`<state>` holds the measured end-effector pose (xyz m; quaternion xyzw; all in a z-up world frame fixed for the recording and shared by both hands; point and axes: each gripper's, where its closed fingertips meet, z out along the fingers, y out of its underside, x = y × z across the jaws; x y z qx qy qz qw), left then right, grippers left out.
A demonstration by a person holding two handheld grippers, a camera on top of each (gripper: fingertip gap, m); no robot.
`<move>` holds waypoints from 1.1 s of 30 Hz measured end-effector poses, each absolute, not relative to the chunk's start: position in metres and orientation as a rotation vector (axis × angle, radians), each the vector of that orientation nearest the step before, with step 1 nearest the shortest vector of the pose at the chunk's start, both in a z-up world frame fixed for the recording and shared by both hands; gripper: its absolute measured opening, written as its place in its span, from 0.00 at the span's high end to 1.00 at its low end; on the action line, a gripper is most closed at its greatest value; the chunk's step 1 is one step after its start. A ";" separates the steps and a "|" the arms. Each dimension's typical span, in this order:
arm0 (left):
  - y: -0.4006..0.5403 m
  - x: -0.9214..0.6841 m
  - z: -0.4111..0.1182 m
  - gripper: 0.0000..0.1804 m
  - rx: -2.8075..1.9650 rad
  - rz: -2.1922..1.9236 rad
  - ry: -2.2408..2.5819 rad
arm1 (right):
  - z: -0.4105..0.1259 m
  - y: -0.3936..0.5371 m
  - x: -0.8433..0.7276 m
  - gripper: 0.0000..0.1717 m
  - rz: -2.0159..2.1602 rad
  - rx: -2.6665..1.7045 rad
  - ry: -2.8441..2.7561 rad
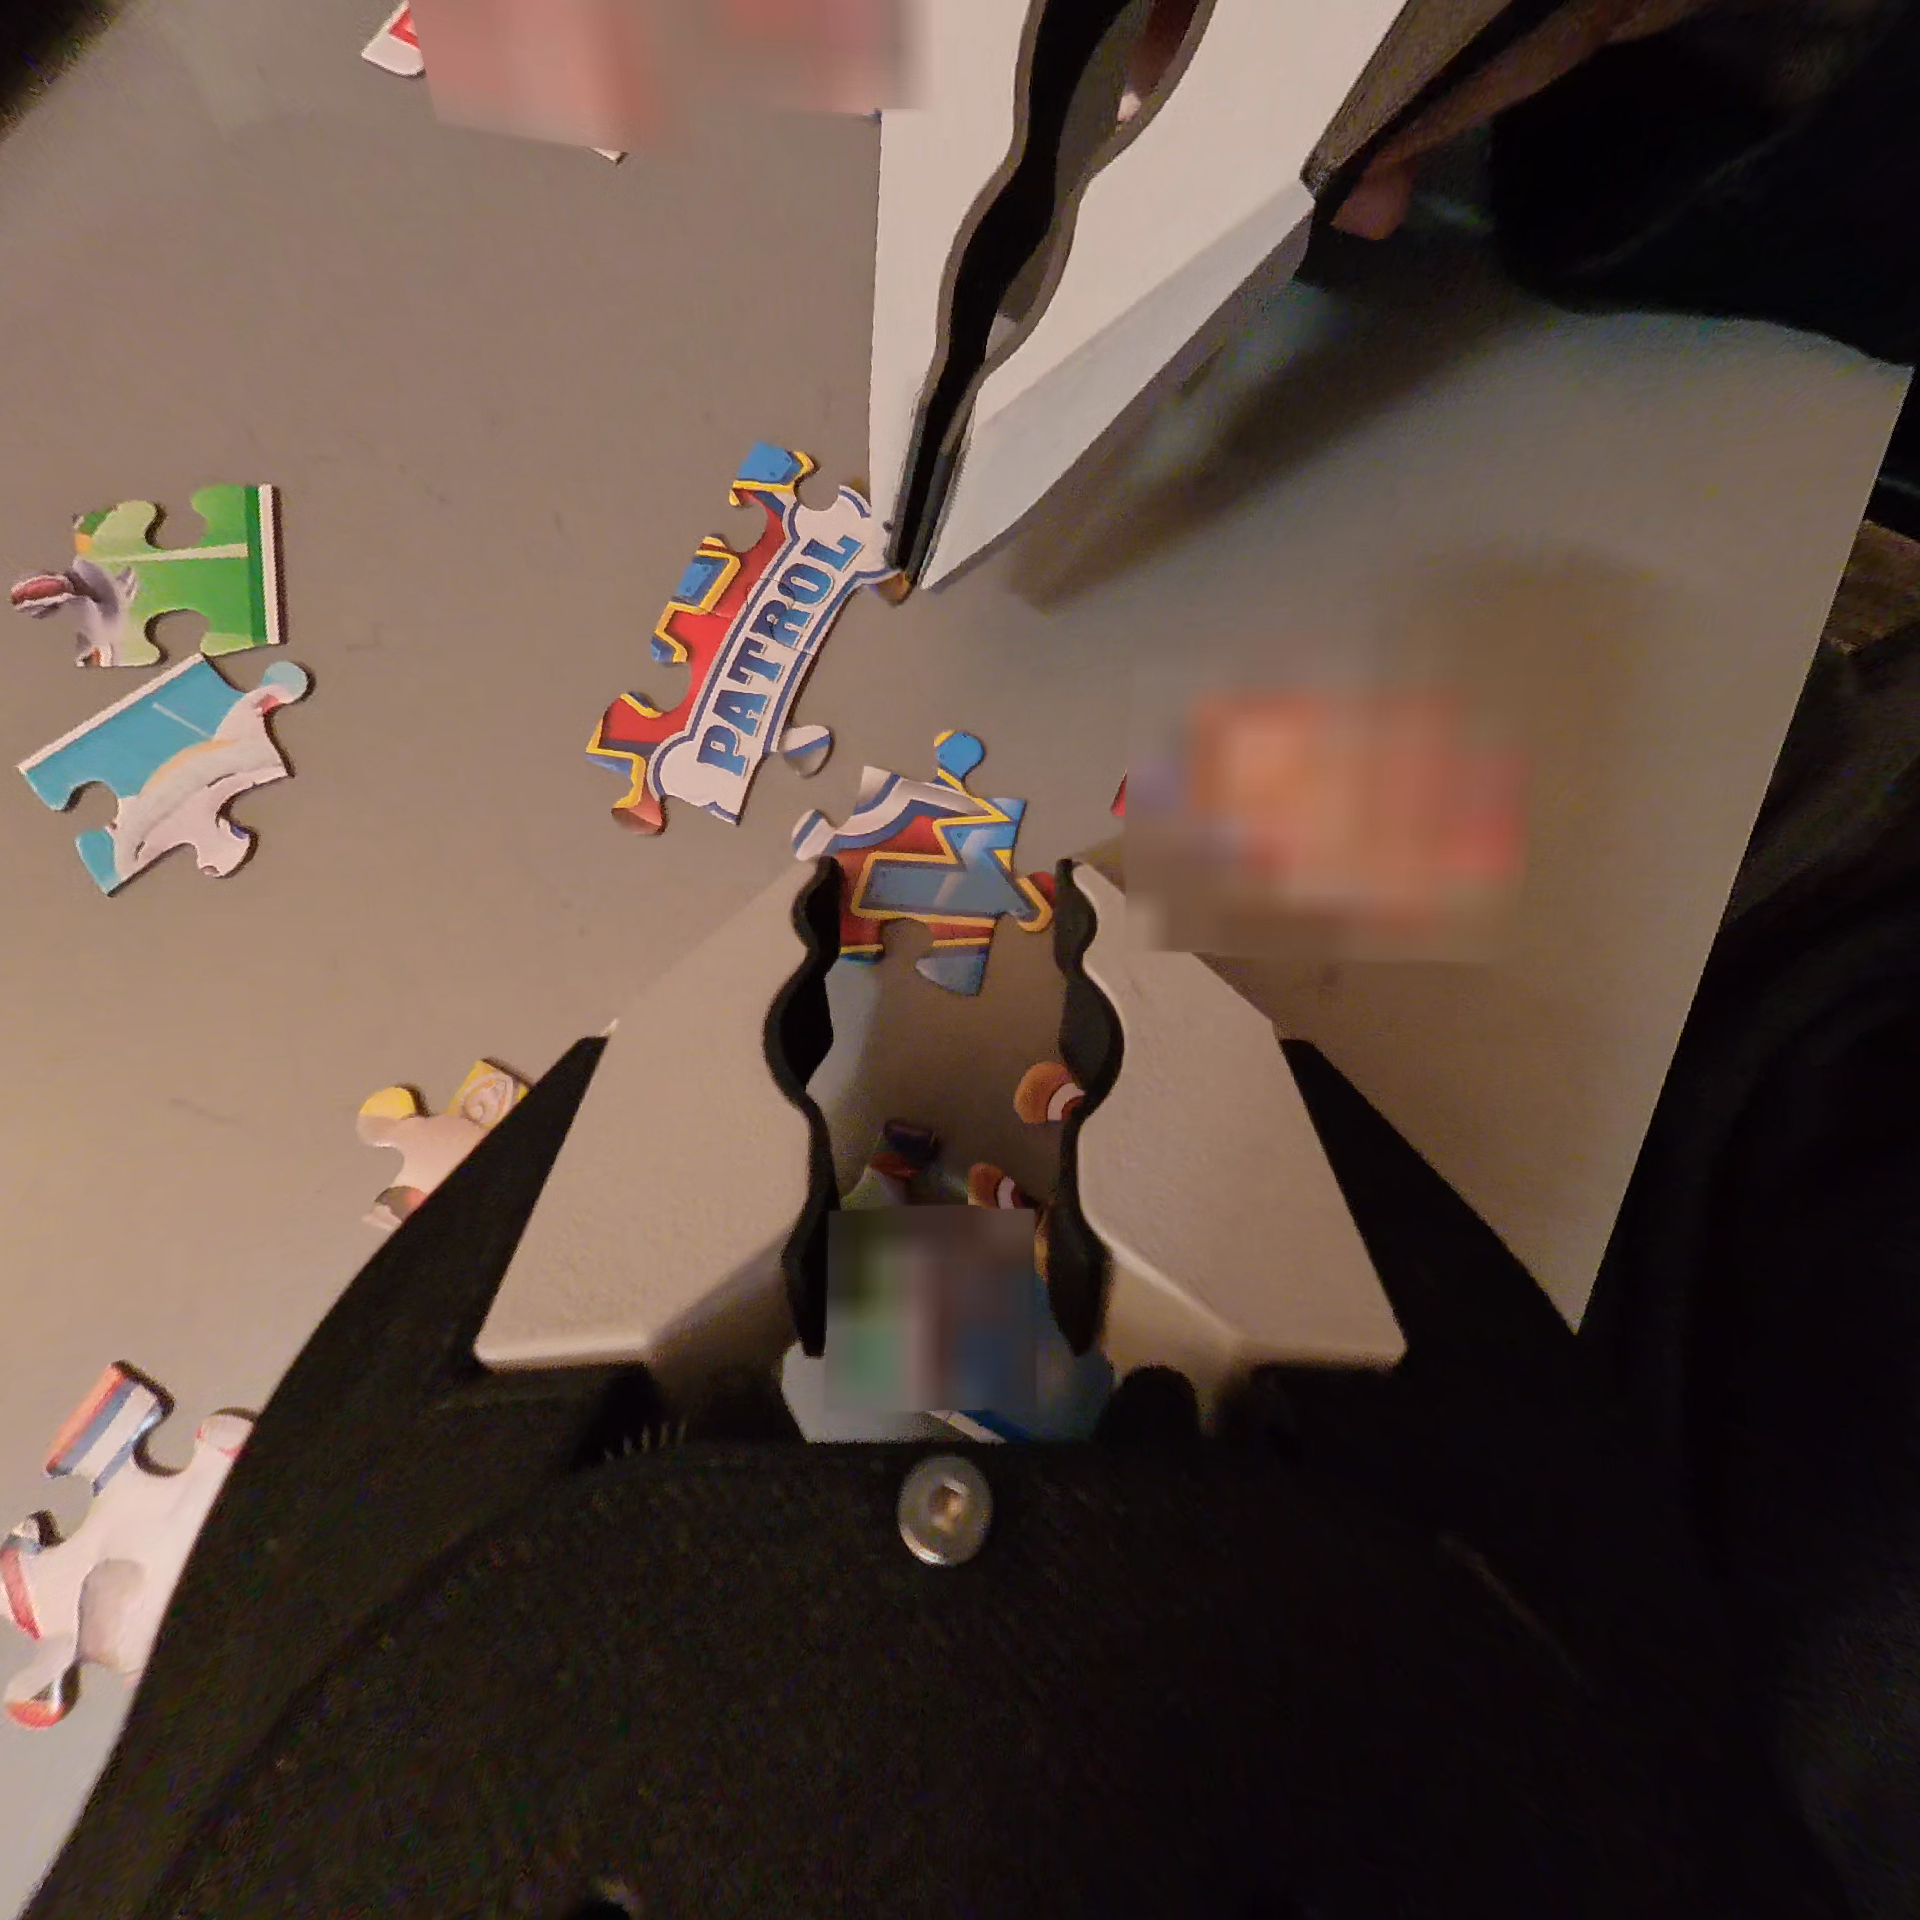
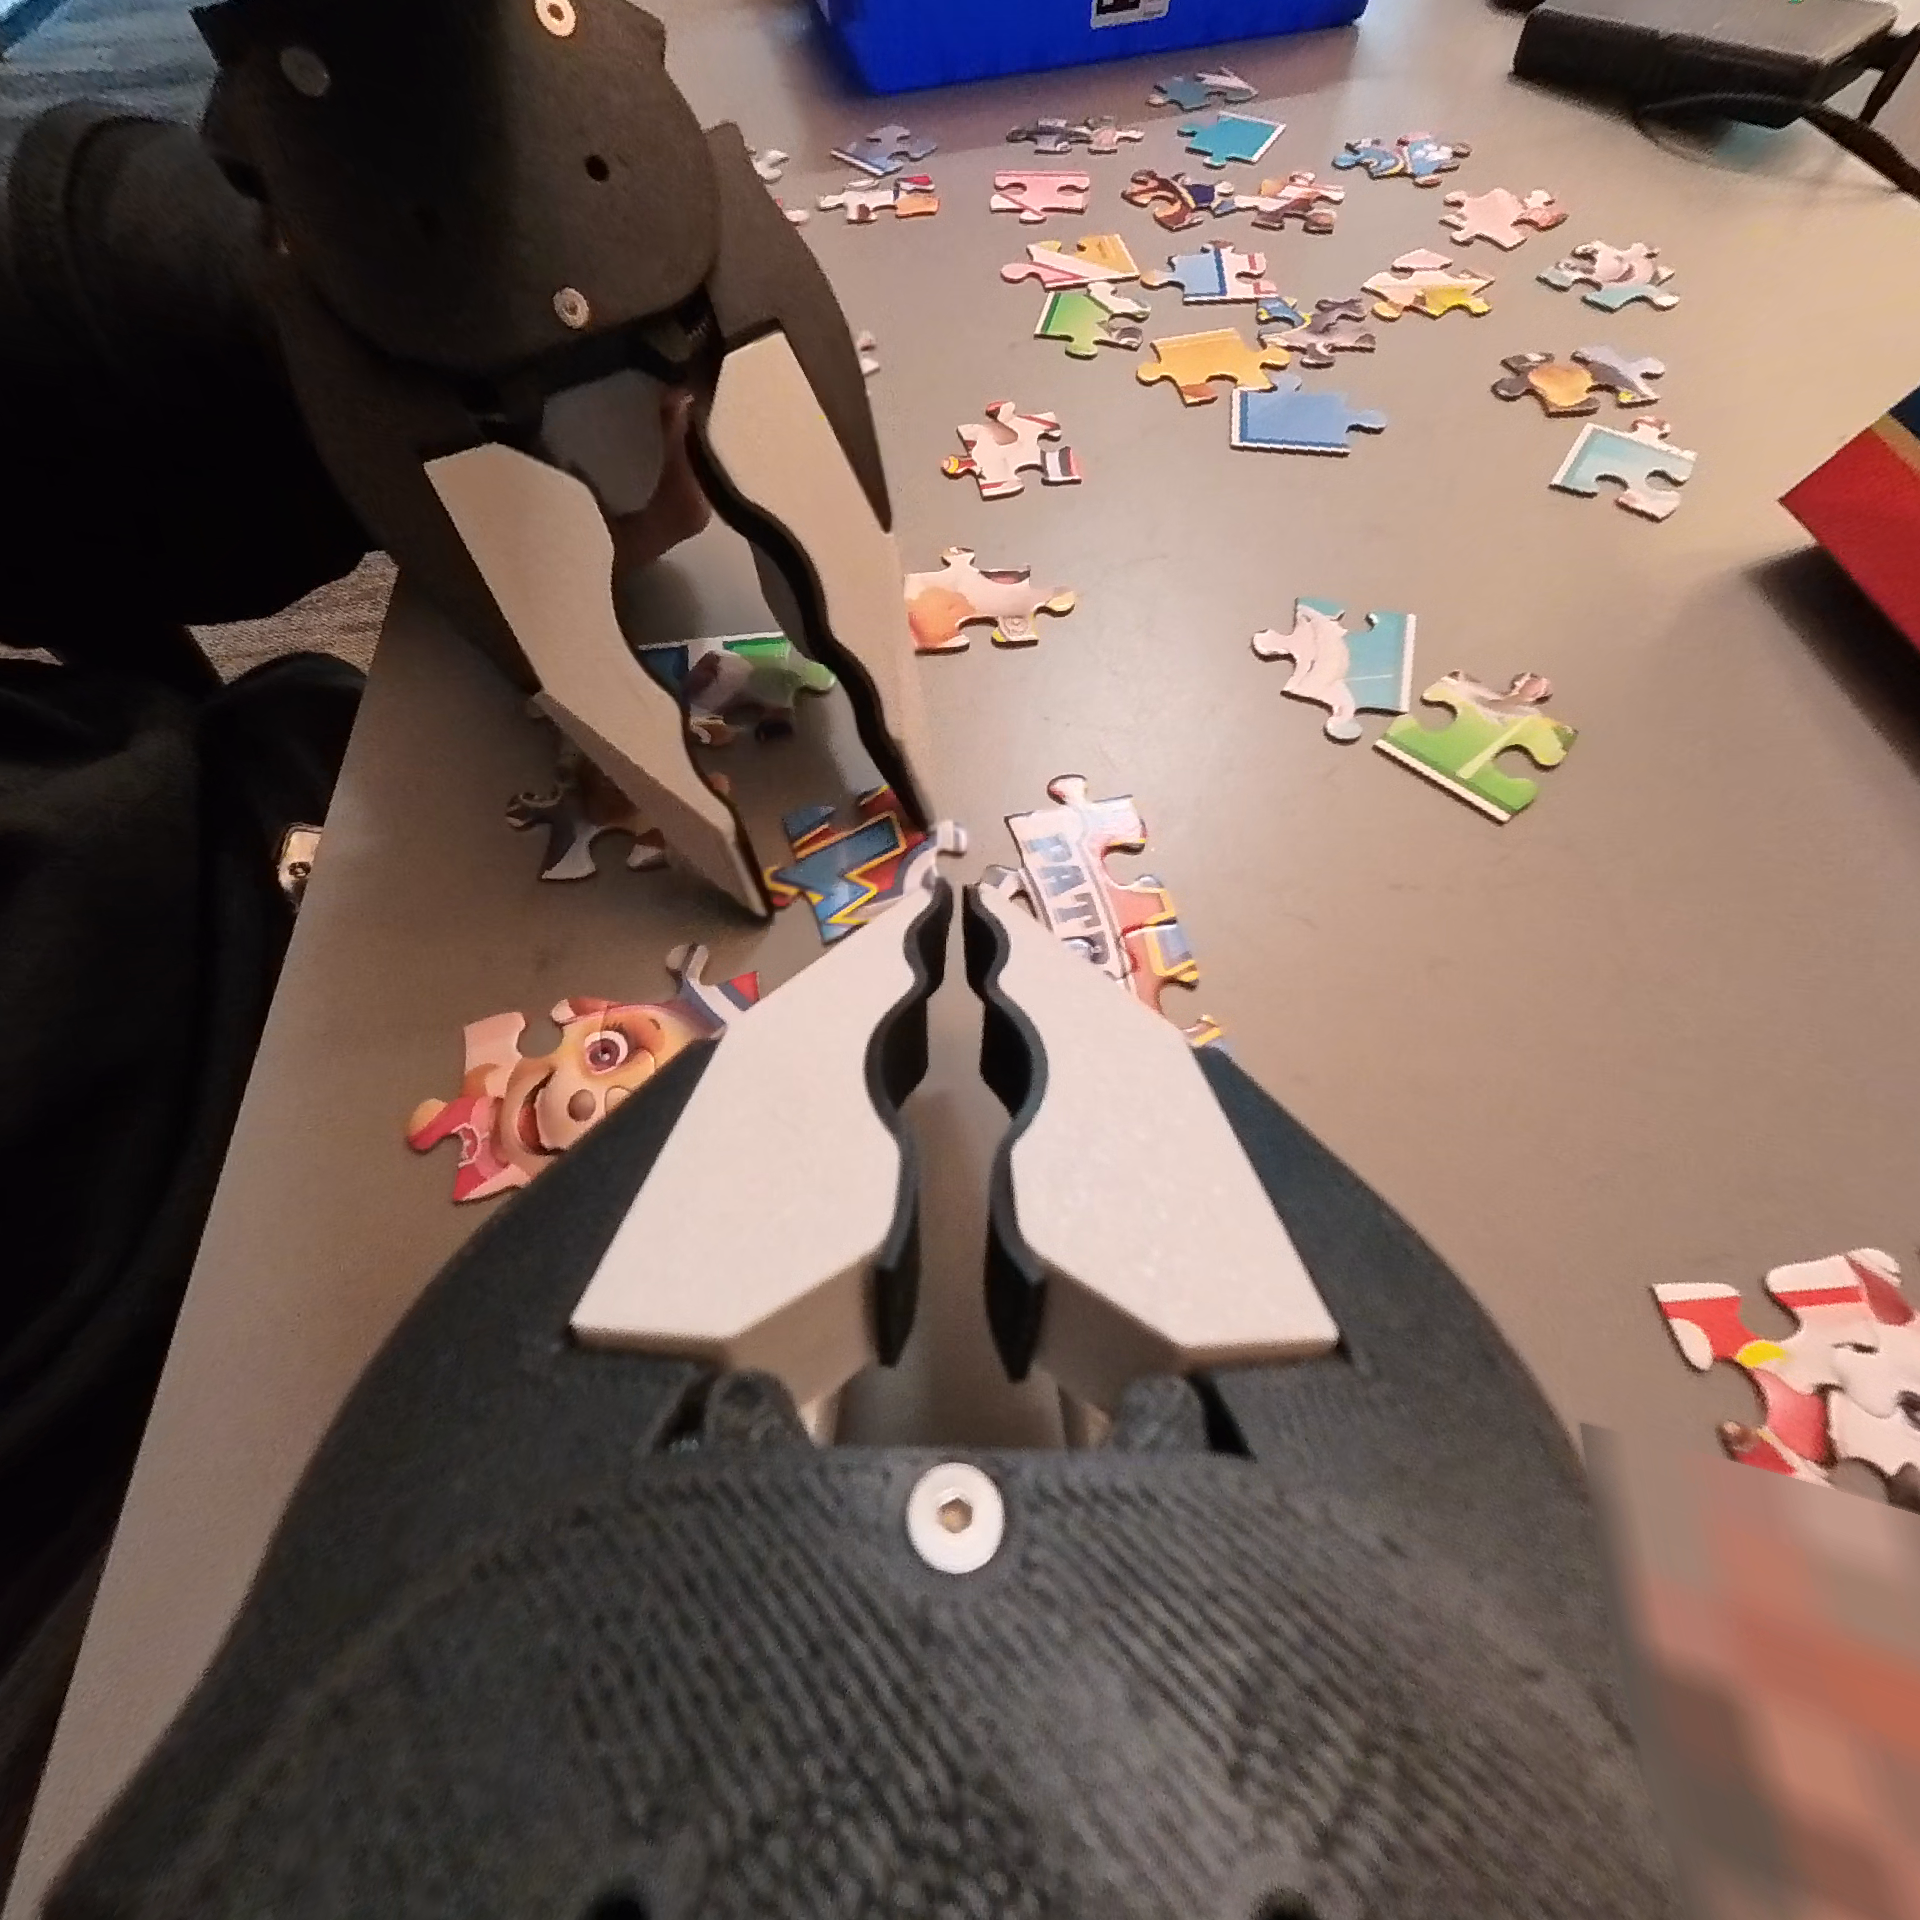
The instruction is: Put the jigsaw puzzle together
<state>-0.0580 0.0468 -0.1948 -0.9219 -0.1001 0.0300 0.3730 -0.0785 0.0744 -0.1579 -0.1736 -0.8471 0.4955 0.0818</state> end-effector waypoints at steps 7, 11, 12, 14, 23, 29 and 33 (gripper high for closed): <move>0.046 -0.057 -0.194 0.79 -2.357 0.055 -0.253 | -0.157 0.076 -0.081 0.99 1.480 -0.525 -2.511; 0.045 -0.057 -0.189 0.79 -2.339 0.051 -0.244 | -0.156 0.077 -0.082 0.97 1.486 -0.536 -2.502; 0.045 -0.057 -0.186 0.79 -2.328 0.048 -0.246 | -0.155 0.077 -0.082 0.97 1.487 -0.539 -2.501; 0.044 -0.059 -0.180 0.79 -2.304 0.049 -0.250 | -0.155 0.077 -0.083 0.96 1.489 -0.552 -2.497; 0.053 -0.074 -0.161 0.87 -2.232 0.109 -0.223 | -0.152 0.086 -0.091 0.88 1.493 -0.628 -2.474; 0.062 -0.090 -0.157 0.86 -2.286 0.098 -0.182 | -0.150 0.090 -0.091 0.88 1.482 -0.631 -2.458; 0.055 -0.073 -0.160 0.80 -2.285 -0.007 -0.231 | -0.151 0.088 -0.088 0.87 1.486 -0.614 -2.473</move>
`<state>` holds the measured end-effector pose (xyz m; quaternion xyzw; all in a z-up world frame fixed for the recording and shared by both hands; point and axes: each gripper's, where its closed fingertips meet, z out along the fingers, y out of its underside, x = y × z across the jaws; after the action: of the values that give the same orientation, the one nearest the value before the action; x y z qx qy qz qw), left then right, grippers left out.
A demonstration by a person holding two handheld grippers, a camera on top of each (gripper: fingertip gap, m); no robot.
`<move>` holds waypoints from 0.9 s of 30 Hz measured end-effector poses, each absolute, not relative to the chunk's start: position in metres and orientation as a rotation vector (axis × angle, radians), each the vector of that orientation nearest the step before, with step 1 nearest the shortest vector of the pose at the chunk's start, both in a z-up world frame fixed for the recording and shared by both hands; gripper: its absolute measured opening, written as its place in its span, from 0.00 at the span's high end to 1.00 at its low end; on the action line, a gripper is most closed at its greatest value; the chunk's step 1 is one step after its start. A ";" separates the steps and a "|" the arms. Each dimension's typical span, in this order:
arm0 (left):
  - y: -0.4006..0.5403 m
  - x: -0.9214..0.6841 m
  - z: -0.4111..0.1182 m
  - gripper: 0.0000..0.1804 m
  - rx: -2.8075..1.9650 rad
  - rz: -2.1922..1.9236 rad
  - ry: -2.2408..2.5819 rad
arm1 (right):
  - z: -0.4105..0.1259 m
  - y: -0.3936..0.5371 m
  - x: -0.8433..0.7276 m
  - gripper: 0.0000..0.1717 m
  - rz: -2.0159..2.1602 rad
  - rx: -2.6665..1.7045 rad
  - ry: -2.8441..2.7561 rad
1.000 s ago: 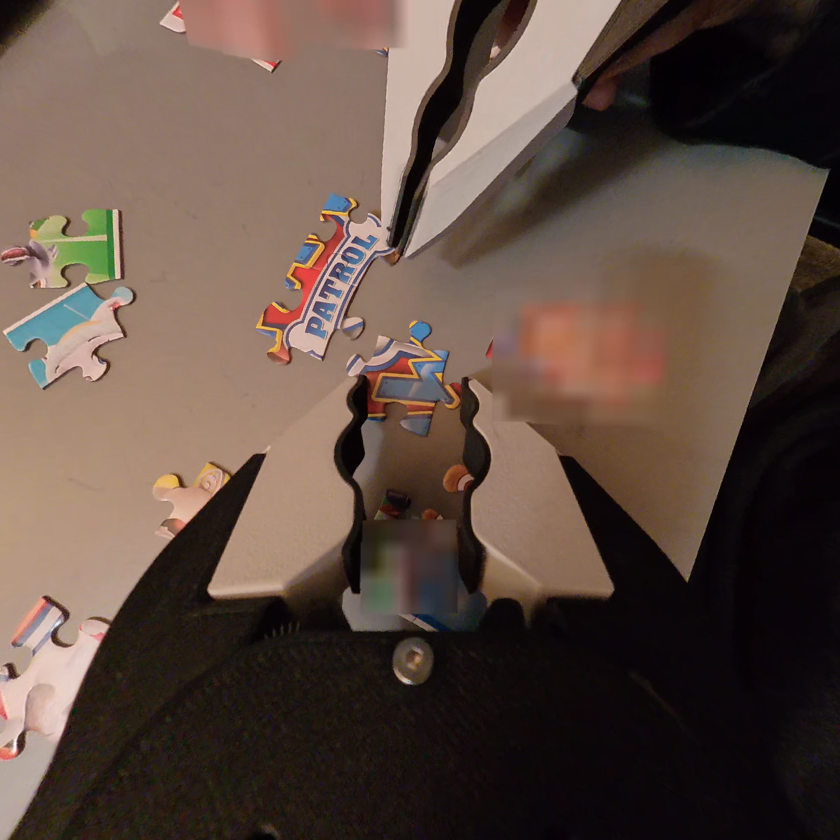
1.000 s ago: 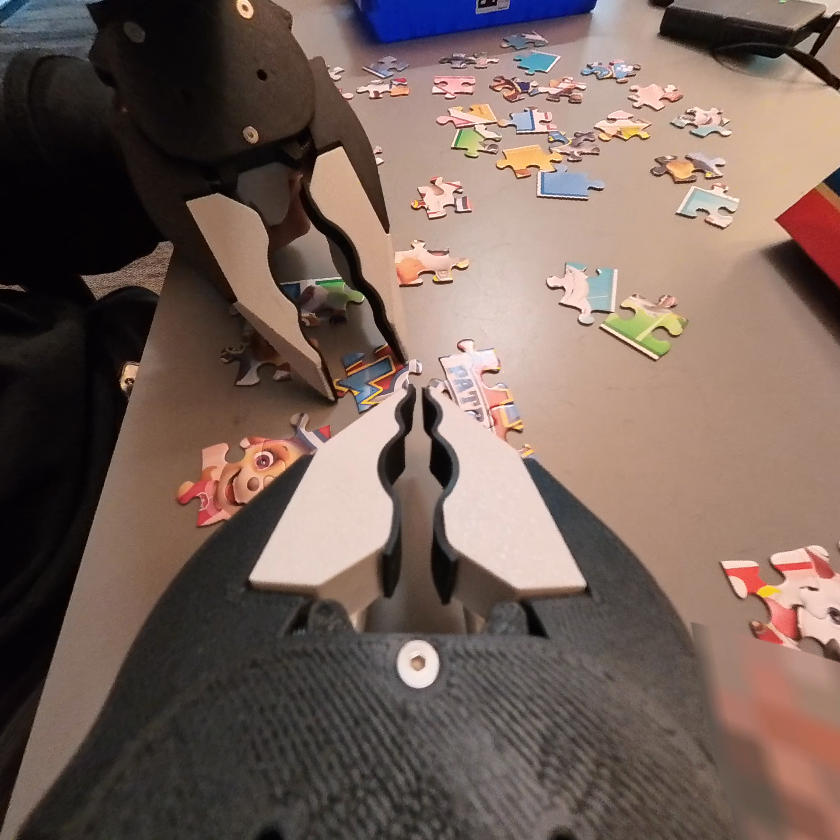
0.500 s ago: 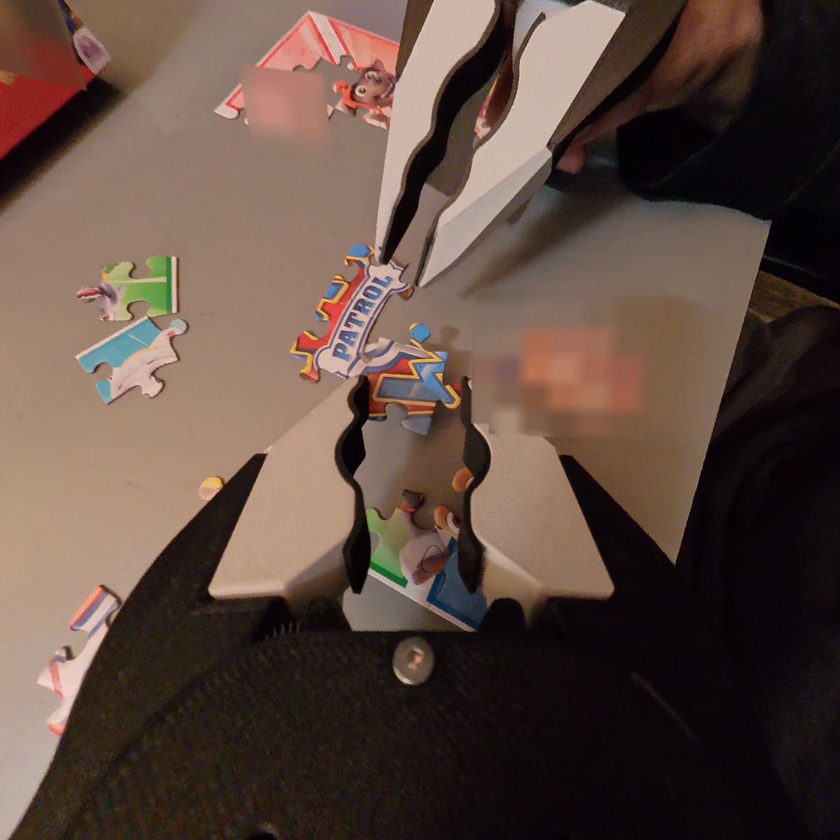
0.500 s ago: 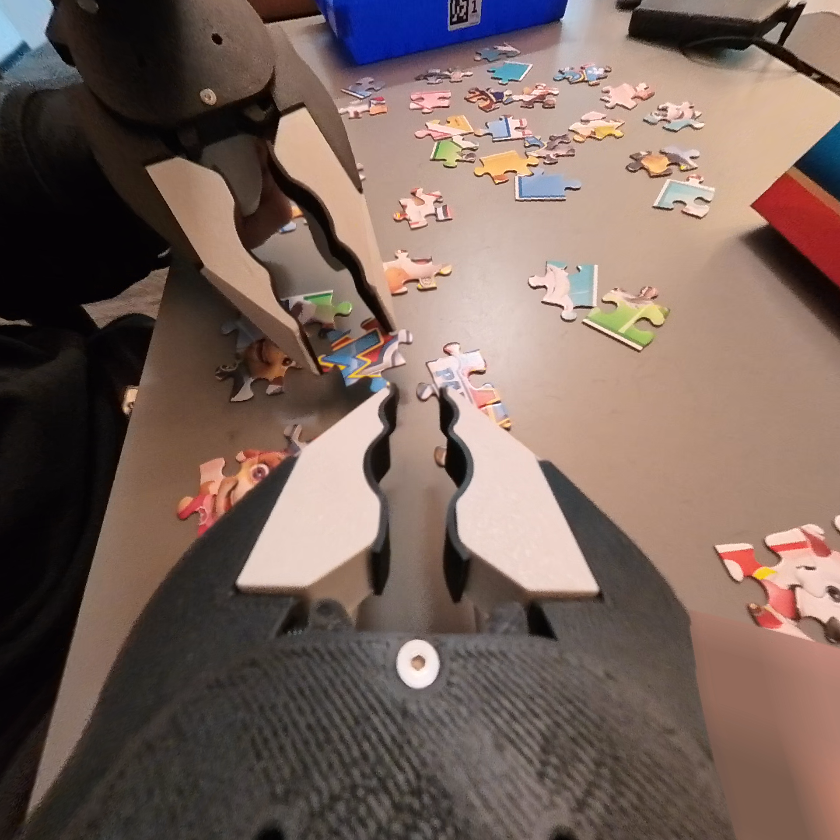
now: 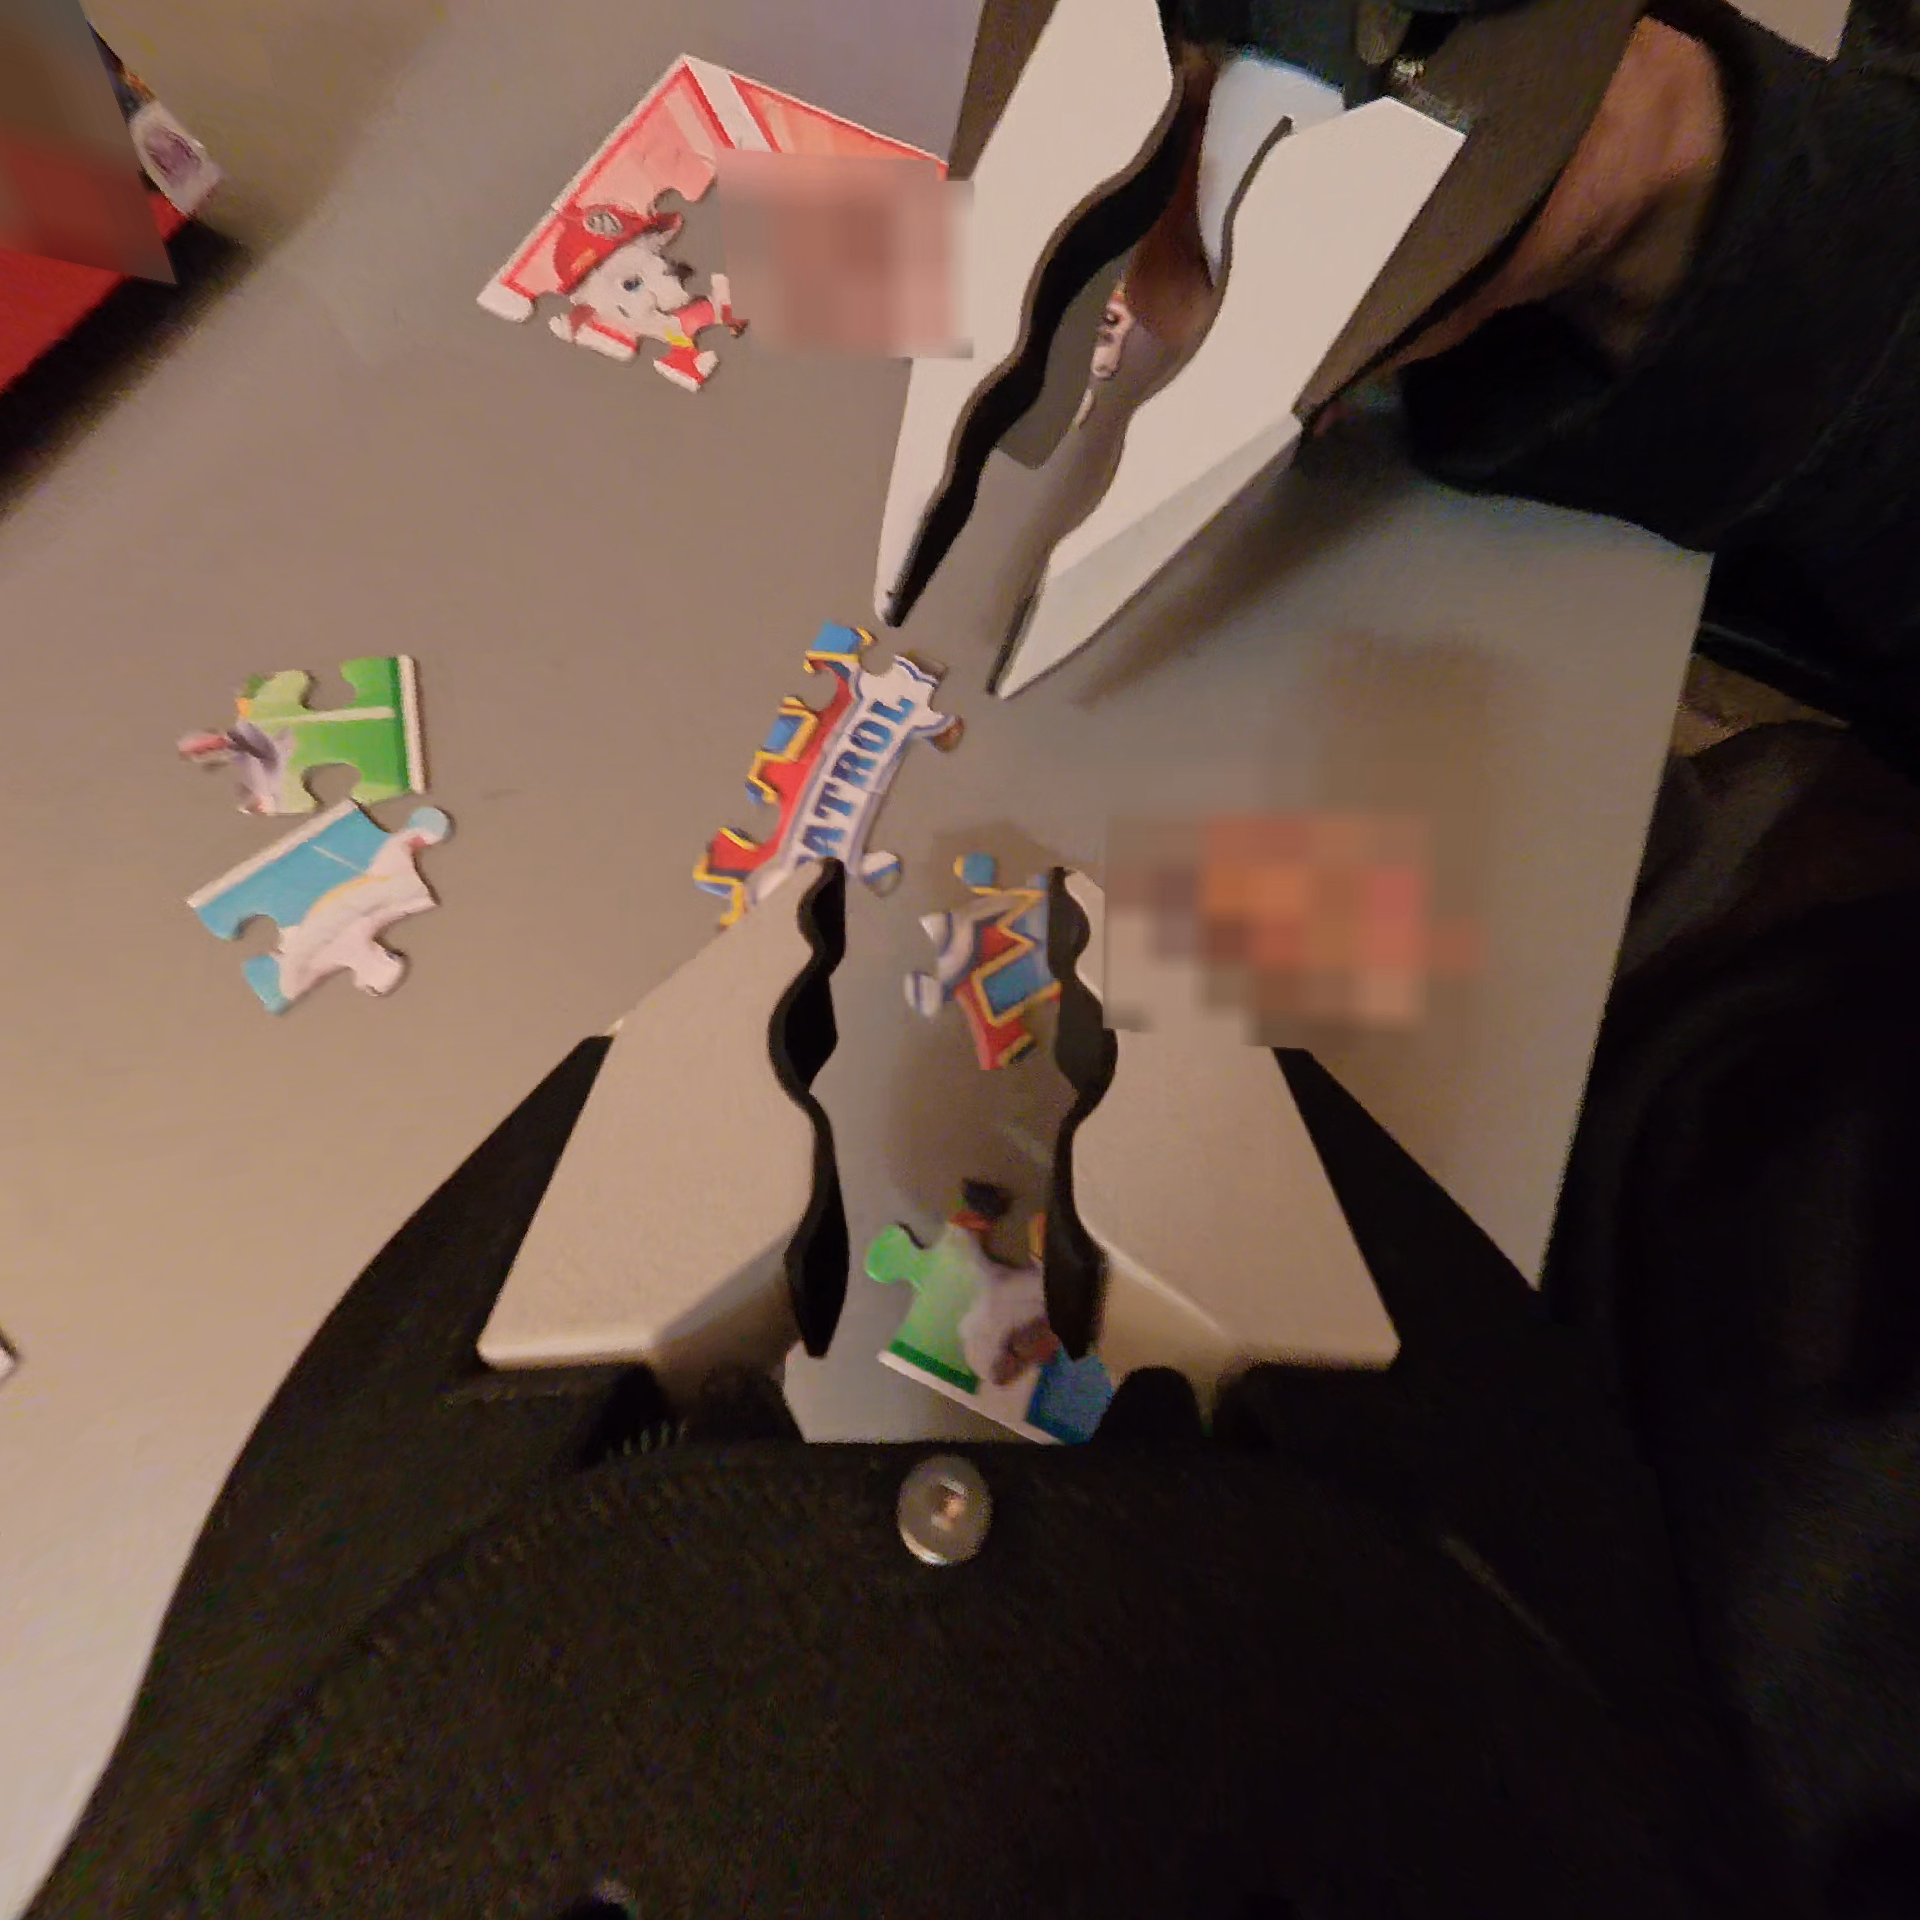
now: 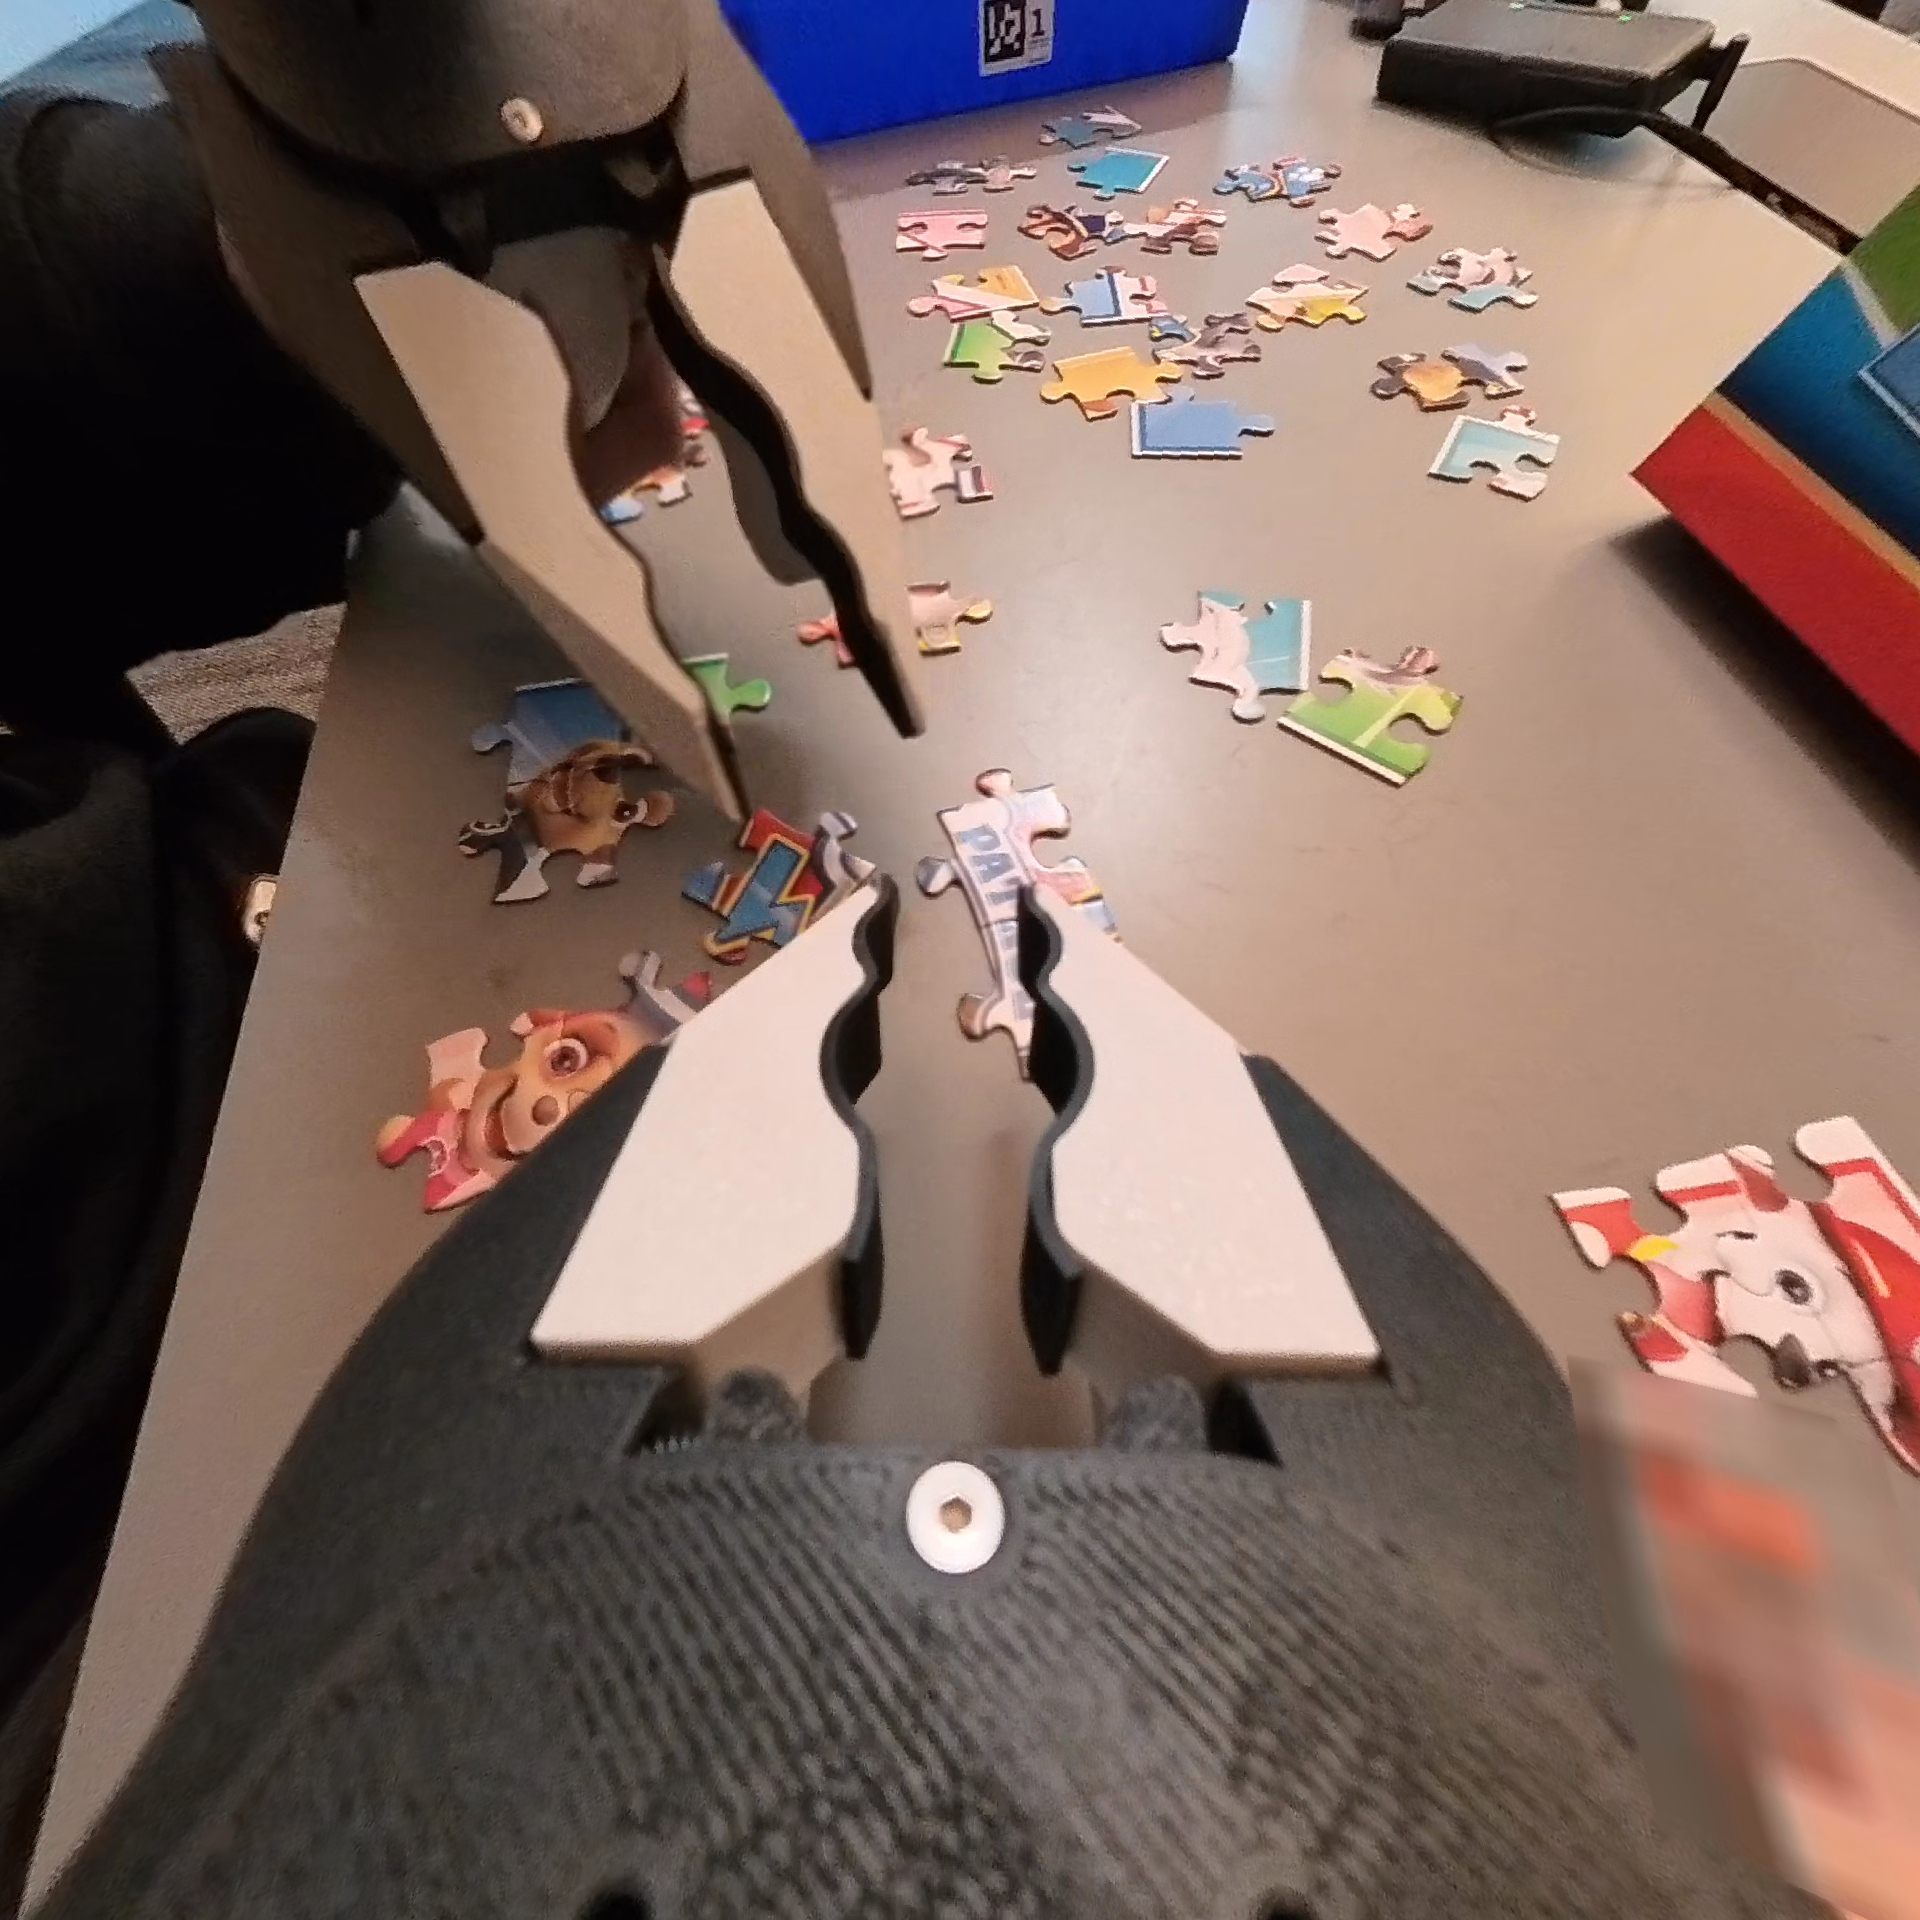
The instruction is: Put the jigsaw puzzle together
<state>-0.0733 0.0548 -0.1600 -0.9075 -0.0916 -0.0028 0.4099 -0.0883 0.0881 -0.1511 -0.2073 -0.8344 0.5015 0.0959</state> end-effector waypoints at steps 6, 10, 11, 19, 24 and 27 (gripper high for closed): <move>0.040 -0.055 -0.181 0.70 -2.304 0.208 -0.520 | -0.157 0.082 -0.084 0.87 1.447 -0.581 -2.507; 0.036 -0.052 -0.192 0.65 -2.329 0.304 -0.572 | -0.157 0.079 -0.082 0.87 1.452 -0.567 -2.513; 0.038 -0.050 -0.193 0.66 -2.331 0.273 -0.567 | -0.157 0.079 -0.082 0.87 1.452 -0.565 -2.513; 0.045 -0.047 -0.194 0.84 -2.341 0.190 -0.522 | -0.152 0.079 -0.082 0.88 1.479 -0.575 -2.485; 0.038 -0.052 -0.192 0.84 -2.325 0.199 -0.533 | -0.155 0.078 -0.081 0.87 1.467 -0.568 -2.501; 0.036 -0.054 -0.189 0.85 -2.302 0.183 -0.533 | -0.158 0.076 -0.078 0.87 1.463 -0.557 -2.524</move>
<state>-0.0539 0.0358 -0.1888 -0.9000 -0.2085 0.0717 0.3761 -0.0784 0.0755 -0.1580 -0.1867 -0.8467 0.4909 0.0857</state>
